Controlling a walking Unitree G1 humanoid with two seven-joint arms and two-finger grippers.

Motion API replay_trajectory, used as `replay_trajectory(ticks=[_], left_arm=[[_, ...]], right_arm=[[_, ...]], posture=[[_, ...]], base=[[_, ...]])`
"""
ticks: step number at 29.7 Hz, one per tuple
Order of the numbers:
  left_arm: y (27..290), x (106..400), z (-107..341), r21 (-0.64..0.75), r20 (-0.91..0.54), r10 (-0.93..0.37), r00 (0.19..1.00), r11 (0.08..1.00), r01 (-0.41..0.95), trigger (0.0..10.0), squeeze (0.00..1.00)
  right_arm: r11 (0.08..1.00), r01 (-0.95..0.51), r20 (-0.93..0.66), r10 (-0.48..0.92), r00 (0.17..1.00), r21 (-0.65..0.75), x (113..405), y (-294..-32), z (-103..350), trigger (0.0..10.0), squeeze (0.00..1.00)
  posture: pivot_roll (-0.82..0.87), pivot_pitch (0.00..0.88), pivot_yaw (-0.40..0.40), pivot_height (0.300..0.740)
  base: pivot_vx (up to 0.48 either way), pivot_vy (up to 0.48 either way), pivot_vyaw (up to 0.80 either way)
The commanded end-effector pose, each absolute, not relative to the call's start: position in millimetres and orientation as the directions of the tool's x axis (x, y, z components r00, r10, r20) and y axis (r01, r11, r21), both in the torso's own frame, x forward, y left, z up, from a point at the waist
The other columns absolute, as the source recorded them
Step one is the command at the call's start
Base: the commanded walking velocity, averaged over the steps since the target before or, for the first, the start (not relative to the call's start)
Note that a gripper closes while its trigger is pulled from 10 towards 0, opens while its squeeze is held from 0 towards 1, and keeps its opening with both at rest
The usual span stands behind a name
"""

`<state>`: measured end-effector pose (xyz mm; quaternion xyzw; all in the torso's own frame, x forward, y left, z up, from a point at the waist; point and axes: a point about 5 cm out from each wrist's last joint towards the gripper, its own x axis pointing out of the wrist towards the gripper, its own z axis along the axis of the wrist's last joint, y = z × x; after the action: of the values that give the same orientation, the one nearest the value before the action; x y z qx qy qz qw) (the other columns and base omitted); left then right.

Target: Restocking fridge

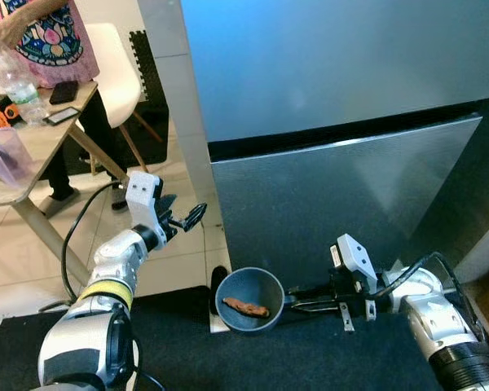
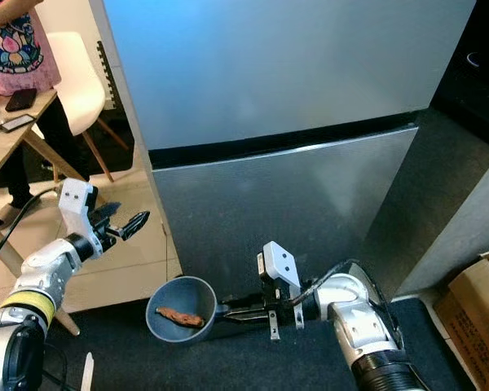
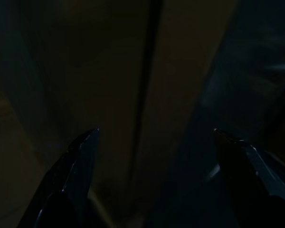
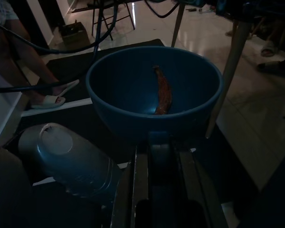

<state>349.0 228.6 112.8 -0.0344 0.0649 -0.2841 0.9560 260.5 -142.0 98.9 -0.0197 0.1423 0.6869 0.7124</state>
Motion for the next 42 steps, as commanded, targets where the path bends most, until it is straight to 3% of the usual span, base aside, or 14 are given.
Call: replay_trajectory(ticks=[1,6,7,11,20,25,28,35,39,42], left_arm=[[240.8,348.0,122.6,-0.096,-0.114,-0.589,0.8,0.808,0.581,10.0,1.0],[246.1,347.2,133.4,-0.107,-0.12,-0.669,0.734,0.743,0.66,10.0,1.0],[246.5,348.1,136.9,-0.106,-0.122,-0.683,0.72,0.73,0.675,10.0,0.0],[244.7,351.1,146.1,-0.103,-0.099,-0.713,0.695,0.702,0.705,10.0,0.0],[226.1,362.5,179.1,-0.08,-0.062,-0.838,0.542,0.545,0.835,10.0,0.0],[222.4,370.0,194.9,-0.018,-0.063,-0.829,0.556,0.558,0.83,10.0,0.0],[217.6,380.9,214.5,0.05,-0.015,-0.777,0.63,0.628,0.776,10.0,0.0],[210.3,386.9,234.3,0.11,0.034,-0.774,0.632,0.632,0.767,10.0,0.0],[197.5,390.2,251.1,0.157,0.066,-0.808,0.585,0.587,0.794,10.0,0.0],[180.6,389.5,255.5,0.144,0.073,-0.874,0.481,0.486,0.862,10.0,0.0]], right_arm=[[0.063,-0.984,-0.213,0.977,0.027,0.165,256.9,-144.5,104.1,10.0,0.0],[0.081,-0.982,-0.213,0.976,0.044,0.168,249.8,-149.3,109.8,10.0,0.0],[0.08,-0.982,-0.213,0.976,0.043,0.169,247.3,-150.1,111.3,10.0,0.0],[0.088,-0.982,-0.222,0.974,0.05,0.168,243.1,-153.3,112.9,10.0,0.0],[0.12,-0.976,-0.242,0.967,0.075,0.179,220.4,-161.7,124.4,10.0,0.0],[0.135,-0.975,-0.248,0.965,0.088,0.178,215.8,-163.5,128.1,10.0,0.0],[0.139,-0.975,-0.24,0.966,0.095,0.174,213.3,-161.7,131.0,10.0,0.0],[0.146,-0.973,-0.239,0.966,0.101,0.179,208.9,-159.6,133.4,10.0,0.0],[0.162,-0.972,-0.243,0.963,0.118,0.172,207.9,-160.6,137.8,10.0,0.0],[0.175,-0.972,-0.248,0.96,0.133,0.156,209.0,-162.0,141.4,10.0,0.0]], posture=[[-0.06,0.1,0.047,0.74],[-0.07,0.143,0.047,0.74],[-0.09,0.159,0.047,0.74],[-0.1,0.184,0.046,0.74],[-0.17,0.263,0.044,0.74],[-0.17,0.278,0.051,0.74],[-0.18,0.291,0.058,0.74],[-0.18,0.293,0.063,0.74],[-0.19,0.301,0.066,0.74],[-0.2,0.285,0.067,0.74]], base=[[0.0,0.0,0.0],[0.0,0.0,0.0],[0.0,0.0,0.0],[0.0,0.0,0.0],[0.0,0.0,0.0],[0.0,0.0,0.0],[0.0,0.0,0.0],[0.0,0.0,0.0],[0.0,0.0,0.0],[0.0,0.0,0.0]])
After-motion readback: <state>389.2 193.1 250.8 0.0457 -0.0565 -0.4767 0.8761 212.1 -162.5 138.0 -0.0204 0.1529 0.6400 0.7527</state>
